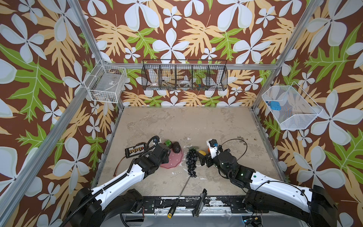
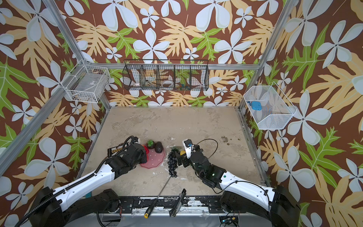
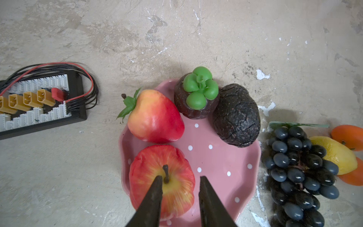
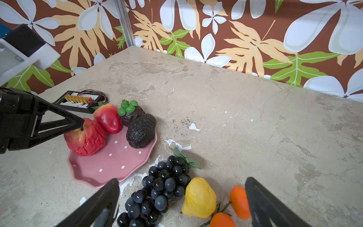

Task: Arrange fruit in a fruit bowl
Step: Place the fruit in the fruit bowl, then pick up the fruit from the center of the table.

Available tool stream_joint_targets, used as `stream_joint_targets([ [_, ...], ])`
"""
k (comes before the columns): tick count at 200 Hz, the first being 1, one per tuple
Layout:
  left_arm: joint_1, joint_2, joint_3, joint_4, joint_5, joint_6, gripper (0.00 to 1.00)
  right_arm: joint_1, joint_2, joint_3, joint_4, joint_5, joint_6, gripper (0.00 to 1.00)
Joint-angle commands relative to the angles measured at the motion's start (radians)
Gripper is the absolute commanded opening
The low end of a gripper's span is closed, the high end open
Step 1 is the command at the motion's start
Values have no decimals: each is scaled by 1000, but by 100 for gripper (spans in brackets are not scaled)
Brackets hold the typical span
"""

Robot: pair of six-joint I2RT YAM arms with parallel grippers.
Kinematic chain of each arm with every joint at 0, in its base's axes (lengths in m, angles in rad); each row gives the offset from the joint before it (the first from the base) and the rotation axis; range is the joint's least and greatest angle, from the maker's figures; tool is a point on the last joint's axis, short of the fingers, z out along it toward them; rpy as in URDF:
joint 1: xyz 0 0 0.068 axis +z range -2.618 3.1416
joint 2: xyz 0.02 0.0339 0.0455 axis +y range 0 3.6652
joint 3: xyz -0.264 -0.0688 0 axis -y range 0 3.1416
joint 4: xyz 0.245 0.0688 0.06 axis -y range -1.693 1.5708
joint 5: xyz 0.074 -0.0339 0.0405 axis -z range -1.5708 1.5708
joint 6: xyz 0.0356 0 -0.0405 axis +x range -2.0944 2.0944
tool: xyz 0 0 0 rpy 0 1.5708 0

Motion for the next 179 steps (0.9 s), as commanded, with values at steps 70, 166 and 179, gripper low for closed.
stream_joint_targets([
  [70,0,-239,132,-84,-19,152,46,-242,44,111,-279,-123,150,94],
  [166,0,-733,-82,116,-33,200,51,-354,215,177,-388,-179,276,91],
  [179,0,-750,-93,120,-31,188,52,-351,229,192,-421,-171,302,84],
])
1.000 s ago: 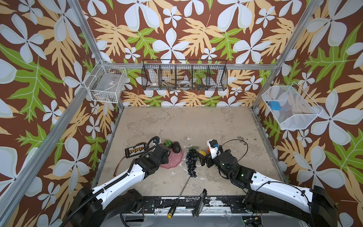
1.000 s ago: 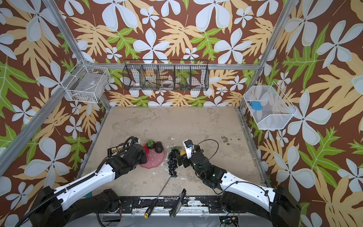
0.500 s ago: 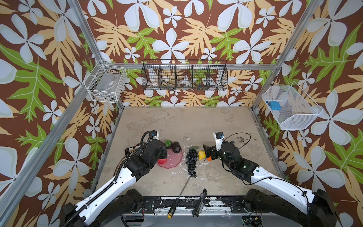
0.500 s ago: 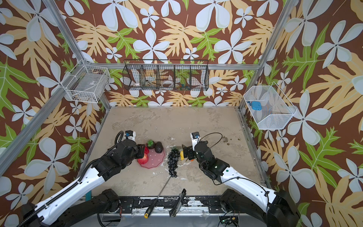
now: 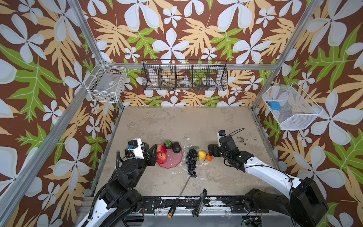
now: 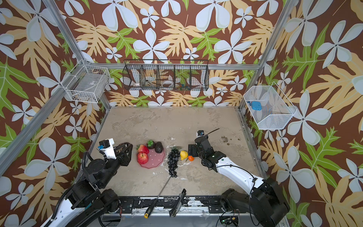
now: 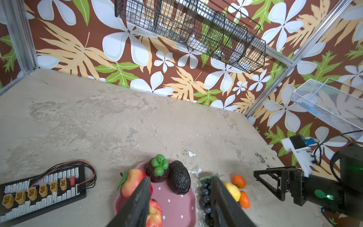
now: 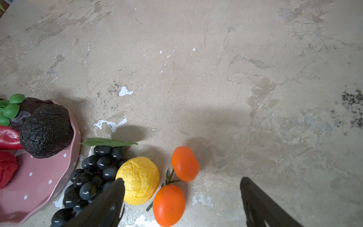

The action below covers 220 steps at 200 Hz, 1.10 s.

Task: Arrange fruit in a fruit bowl
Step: Pick up the fruit from the center of the table.

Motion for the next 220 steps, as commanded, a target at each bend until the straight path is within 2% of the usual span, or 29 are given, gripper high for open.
stream_joint_targets([
  [1,0,-27,-18,41,-13,-6,52,2,21,24,-65,8,57,83],
  [30,0,-11,-9,22,-22,-9,52,70,59,69,-127,41,70,84],
  [58,0,-4,-5,15,-32,-12,53,77,103,73,-111,-45,88,83],
  [109,0,-17,-5,5,-34,-16,53,92,169,81,-51,-128,130,79],
  [181,0,-14,-5,2,-39,-18,54,120,254,127,-37,-105,173,75],
  [220,0,-14,-3,2,-42,-17,59,120,286,145,-29,-104,181,71],
])
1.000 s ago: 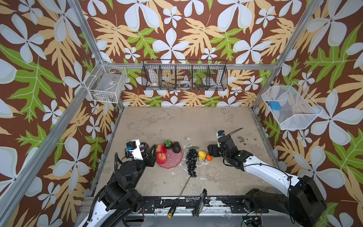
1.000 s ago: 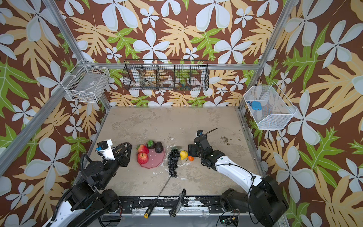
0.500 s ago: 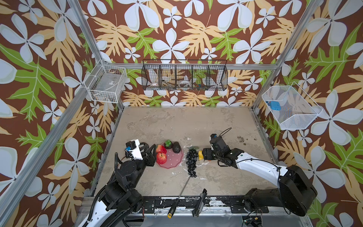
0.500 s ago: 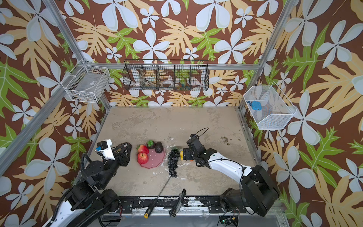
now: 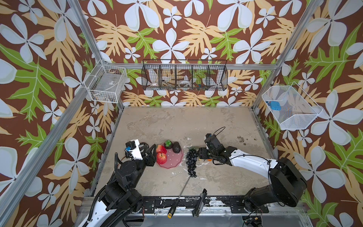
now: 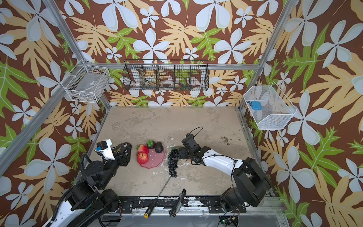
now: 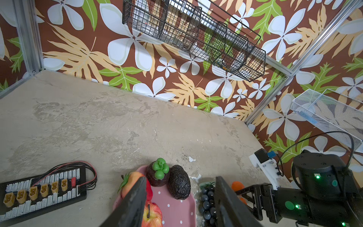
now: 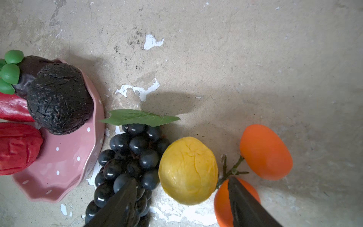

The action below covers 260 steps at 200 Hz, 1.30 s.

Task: Arrange fruit in a fruit bowl
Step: Pick up the fruit from the center of the table.

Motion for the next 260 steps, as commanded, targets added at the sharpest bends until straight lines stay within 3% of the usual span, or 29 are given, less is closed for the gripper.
stream_joint_targets([
  [1,0,1,6,-5,-17,-1,59,-1,14,12,10,9,17,71],
  [93,0,2,5,-5,-12,-4,61,0,63,-5,36,2,27,59],
  [168,0,10,5,-5,-8,-4,61,0,96,-1,55,10,32,57],
  [196,0,10,5,-5,-8,-4,61,0,80,-8,55,17,32,51],
  [260,0,28,3,3,1,-3,61,0,11,-13,33,39,21,51],
])
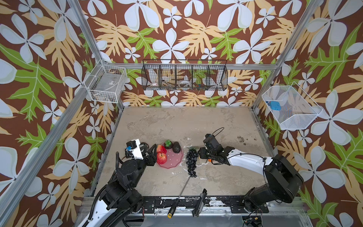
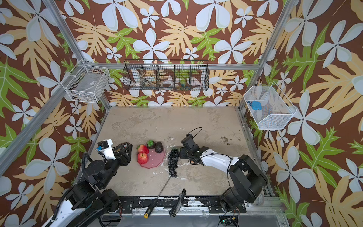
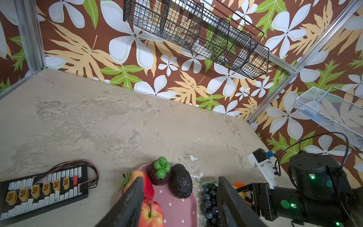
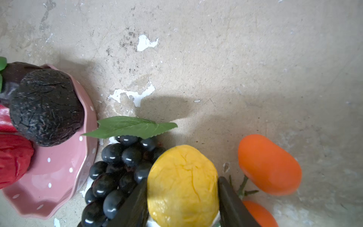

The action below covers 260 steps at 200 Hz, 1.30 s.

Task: Arrange fruit in a fruit bowl
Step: Pick up the fruit from the center of the table.

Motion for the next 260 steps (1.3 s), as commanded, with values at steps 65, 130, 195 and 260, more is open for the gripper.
stream_joint_targets([
  [65,0,47,-1,15,46,-3,61,0,-87,-1,-31,37,-14,51],
  [130,0,156,-46,129,226,-84,60,0,-184,22,-14,-32,25,51],
  [195,0,380,-124,401,499,-211,57,0,-241,35,58,-99,75,51],
  [260,-3,524,-193,710,663,-305,50,2,-251,-5,201,-249,181,51],
])
